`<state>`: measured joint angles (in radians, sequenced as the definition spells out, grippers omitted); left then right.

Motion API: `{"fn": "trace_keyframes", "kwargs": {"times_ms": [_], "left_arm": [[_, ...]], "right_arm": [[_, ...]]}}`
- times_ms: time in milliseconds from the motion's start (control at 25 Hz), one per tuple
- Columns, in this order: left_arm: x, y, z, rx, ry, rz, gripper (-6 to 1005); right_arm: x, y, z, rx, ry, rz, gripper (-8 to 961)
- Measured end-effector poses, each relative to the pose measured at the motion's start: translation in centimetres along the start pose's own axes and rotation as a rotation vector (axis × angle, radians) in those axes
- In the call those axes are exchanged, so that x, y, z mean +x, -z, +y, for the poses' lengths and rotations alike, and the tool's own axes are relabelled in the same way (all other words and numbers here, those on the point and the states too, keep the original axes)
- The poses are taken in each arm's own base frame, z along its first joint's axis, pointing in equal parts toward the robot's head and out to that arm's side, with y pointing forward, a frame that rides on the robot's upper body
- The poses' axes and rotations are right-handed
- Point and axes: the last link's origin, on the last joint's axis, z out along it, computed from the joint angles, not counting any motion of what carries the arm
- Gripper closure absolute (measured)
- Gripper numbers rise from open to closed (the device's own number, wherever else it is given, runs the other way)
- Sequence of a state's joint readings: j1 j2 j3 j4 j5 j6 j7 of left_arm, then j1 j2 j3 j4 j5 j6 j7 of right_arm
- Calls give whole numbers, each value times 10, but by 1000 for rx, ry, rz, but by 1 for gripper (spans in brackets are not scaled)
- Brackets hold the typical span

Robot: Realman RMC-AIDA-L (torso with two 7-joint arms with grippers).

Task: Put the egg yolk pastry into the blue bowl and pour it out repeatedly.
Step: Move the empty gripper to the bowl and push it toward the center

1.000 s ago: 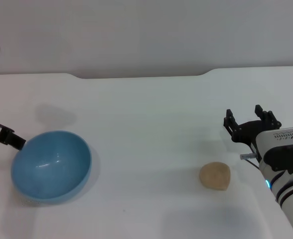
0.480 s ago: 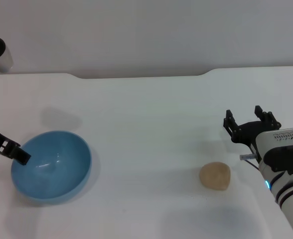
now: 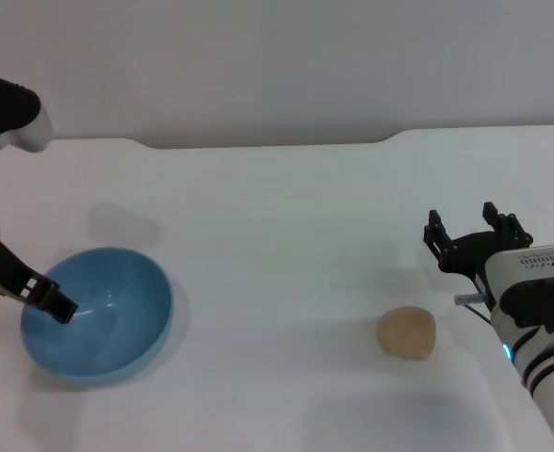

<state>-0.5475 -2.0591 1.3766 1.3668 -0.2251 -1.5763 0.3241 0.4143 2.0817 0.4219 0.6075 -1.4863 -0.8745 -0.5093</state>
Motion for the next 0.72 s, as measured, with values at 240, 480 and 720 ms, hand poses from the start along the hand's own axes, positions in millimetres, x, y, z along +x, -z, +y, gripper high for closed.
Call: {"fn": "trace_keyframes", "kwargs": {"times_ms": [240,480,720], "left_arm": [[4,-1,0,4,3,19,155],[8,-10,3,4,-8,17,155],[12,-20,4,5,-15,20,156]], "right_arm": [[0,0,0,0,0,0,259],[0,0,0,0,0,0,258],[0,0,0,1,-2,1,258]]}}
